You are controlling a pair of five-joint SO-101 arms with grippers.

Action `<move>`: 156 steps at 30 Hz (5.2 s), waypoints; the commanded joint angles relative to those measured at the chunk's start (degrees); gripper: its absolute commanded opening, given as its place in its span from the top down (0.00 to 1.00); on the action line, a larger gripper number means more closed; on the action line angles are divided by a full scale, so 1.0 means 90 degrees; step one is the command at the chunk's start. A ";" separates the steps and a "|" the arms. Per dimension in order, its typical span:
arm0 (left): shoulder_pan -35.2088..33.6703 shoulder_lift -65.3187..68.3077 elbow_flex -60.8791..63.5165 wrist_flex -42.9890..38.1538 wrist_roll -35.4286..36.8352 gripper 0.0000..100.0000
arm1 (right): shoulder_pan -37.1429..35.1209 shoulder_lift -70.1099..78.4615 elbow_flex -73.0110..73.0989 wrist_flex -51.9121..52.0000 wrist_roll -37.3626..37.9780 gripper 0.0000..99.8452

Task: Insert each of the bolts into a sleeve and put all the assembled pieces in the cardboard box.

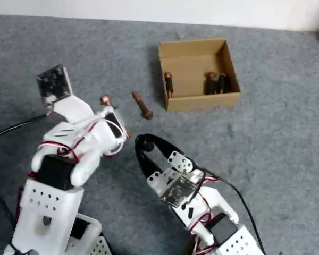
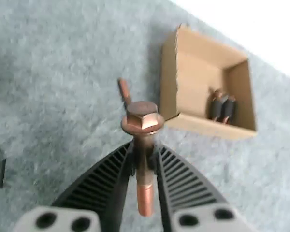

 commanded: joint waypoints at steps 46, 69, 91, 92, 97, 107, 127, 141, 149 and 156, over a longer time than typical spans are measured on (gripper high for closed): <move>0.1197 -0.5524 0.3189 -0.1934 -0.1504 1.00 | -0.0386 -0.0005 0.0767 -0.0161 0.0059 1.00; 0.0991 -0.5524 0.4430 -0.3692 -0.1299 1.00 | -0.0396 -0.0005 0.0767 -0.0151 0.0049 1.00; 0.1021 -0.5524 0.4420 -0.2960 -0.1338 1.00 | -0.0347 -0.0005 0.0757 -0.0151 0.0049 1.00; 0.1138 -0.5524 0.4410 -0.2882 -0.1338 1.00 | -0.0347 -0.0005 0.0747 -0.0151 0.0049 1.00; 0.1255 -0.5524 0.4400 -0.2774 -0.1338 1.00 | -0.0278 -0.0005 0.0737 -0.0161 0.0049 1.00; 0.0435 -0.5446 0.4156 -0.0918 -0.0918 1.00 | 0.0024 -0.0063 0.0737 -0.0171 0.0049 1.00; 0.1705 -0.4498 0.3980 -0.0215 -0.1475 1.00 | 0.0444 -0.0063 0.0728 -0.0181 -0.0547 1.00; 0.0591 -0.4694 0.4117 -0.0664 -0.1446 0.90 | 0.0435 -0.0063 0.0747 -0.0190 -0.0547 1.00; 0.0464 -0.5045 0.4400 -0.0322 -0.1074 0.43 | 0.0415 -0.0063 0.0757 -0.0190 -0.0557 1.00; 0.0933 -0.5055 0.4400 -0.0283 -0.1065 0.54 | 0.0405 -0.0063 0.0757 -0.0190 -0.0557 1.00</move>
